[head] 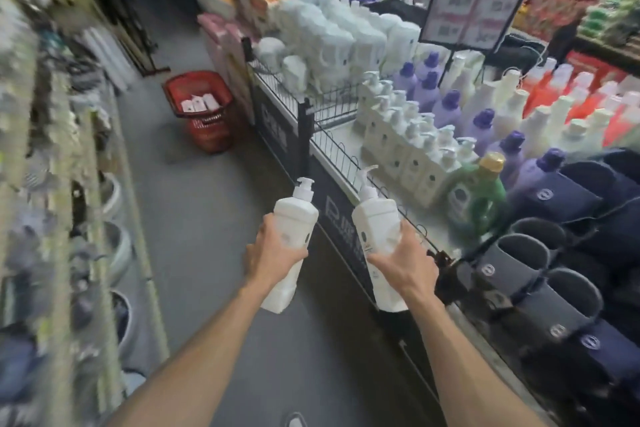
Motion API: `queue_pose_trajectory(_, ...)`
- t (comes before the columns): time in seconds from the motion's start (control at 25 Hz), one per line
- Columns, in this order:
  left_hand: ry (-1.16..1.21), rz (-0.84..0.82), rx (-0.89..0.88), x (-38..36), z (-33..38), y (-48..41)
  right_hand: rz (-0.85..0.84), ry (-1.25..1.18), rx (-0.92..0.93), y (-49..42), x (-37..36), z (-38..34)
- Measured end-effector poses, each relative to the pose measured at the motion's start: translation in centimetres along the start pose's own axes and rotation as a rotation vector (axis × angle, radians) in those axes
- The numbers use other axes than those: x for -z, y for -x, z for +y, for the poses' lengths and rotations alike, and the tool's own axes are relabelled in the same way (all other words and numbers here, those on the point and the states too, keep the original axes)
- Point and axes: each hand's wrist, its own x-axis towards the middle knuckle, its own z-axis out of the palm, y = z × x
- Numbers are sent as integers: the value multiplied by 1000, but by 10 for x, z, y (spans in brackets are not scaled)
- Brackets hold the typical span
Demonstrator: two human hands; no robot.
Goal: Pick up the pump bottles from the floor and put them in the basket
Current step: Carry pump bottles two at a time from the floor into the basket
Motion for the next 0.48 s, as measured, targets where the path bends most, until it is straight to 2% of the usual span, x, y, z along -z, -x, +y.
queue_pose_trajectory(0.48,-40,194,217,87,-86,-141,-190,17,309,-117,-105,-187)
